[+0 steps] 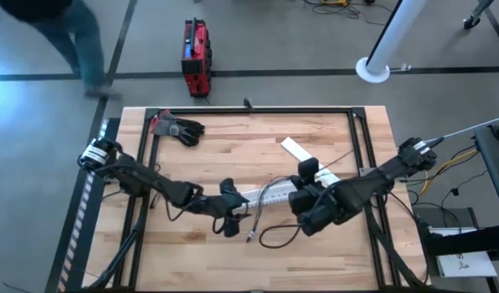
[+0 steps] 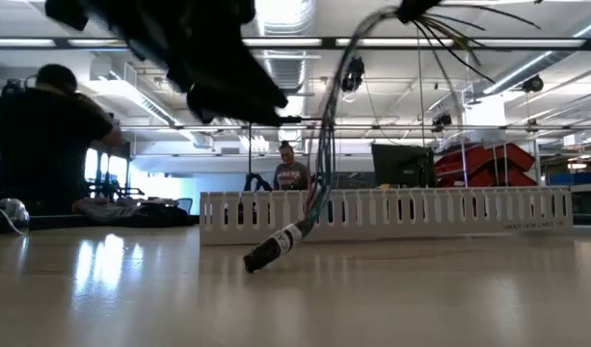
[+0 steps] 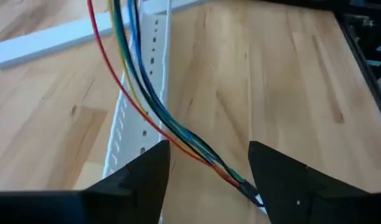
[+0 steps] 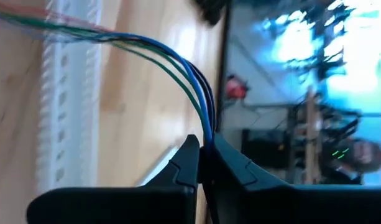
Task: Ziptie cables
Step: Put the zip-tied cables into the white cable duct
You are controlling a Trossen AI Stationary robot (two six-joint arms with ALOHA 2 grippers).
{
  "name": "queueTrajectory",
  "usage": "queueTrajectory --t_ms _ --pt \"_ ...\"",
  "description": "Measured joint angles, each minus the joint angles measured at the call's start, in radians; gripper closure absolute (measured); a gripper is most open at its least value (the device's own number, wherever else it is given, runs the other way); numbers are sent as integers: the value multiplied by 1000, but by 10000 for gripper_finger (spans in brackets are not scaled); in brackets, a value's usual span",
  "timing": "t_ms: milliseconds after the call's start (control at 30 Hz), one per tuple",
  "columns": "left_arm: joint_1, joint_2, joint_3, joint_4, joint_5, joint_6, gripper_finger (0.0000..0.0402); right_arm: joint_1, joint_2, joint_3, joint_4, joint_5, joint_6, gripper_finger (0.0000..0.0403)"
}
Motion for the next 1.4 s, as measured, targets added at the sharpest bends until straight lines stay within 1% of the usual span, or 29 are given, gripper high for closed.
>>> queueTrajectory --t_ms 100,167,233,267,300,367,467,533,667,733,800,900,1033,1133,1267,1333,1400 --pt "-2 7 -75 80 -12 -12 195 -7 0 38 68 68 -111 394" --pt "-2 6 -101 109 -16 -31 197 -10 0 69 123 91 -186 394" --pt "-2 -9 -115 79 -16 -49 202 -16 0 103 171 91 -258 394" --pt "-2 -25 -115 30 -15 -69 205 -19 0 121 194 91 -292 394" --pt "-2 -48 -104 -54 -15 -98 208 -24 0 138 212 91 -322 394" --pt "-8 -112 -57 -292 -17 -166 217 -38 0 175 242 90 -374 394" --pt "-39 -192 21 -591 -61 -254 235 -60 0 228 311 89 -435 394" --pt "-65 -236 63 -721 -88 -276 248 -72 0 255 376 79 -483 394" --pt "-117 -314 113 -820 -165 -289 271 -83 0 298 529 -22 -607 394" --pt "-139 -342 115 -824 -211 -281 282 -95 0 310 618 -81 -657 394" --pt "-154 -371 112 -826 -223 -272 292 -114 2 311 684 -117 -698 394" --pt "-173 -398 111 -857 -204 -291 305 -139 10 309 711 -125 -721 394" --pt "-203 -427 110 -953 -137 -375 317 -175 28 305 708 -148 -676 394" --pt "-216 -434 105 -1003 -141 -417 325 -202 63 304 703 -156 -656 394" --pt "-219 -425 104 -1009 -146 -437 333 -227 114 302 687 -156 -633 394" --pt "-219 -411 100 -1008 -145 -437 336 -233 135 302 647 -156 -609 394" --pt "-219 -395 97 -1008 -145 -437 339 -234 150 302 572 -155 -576 394"
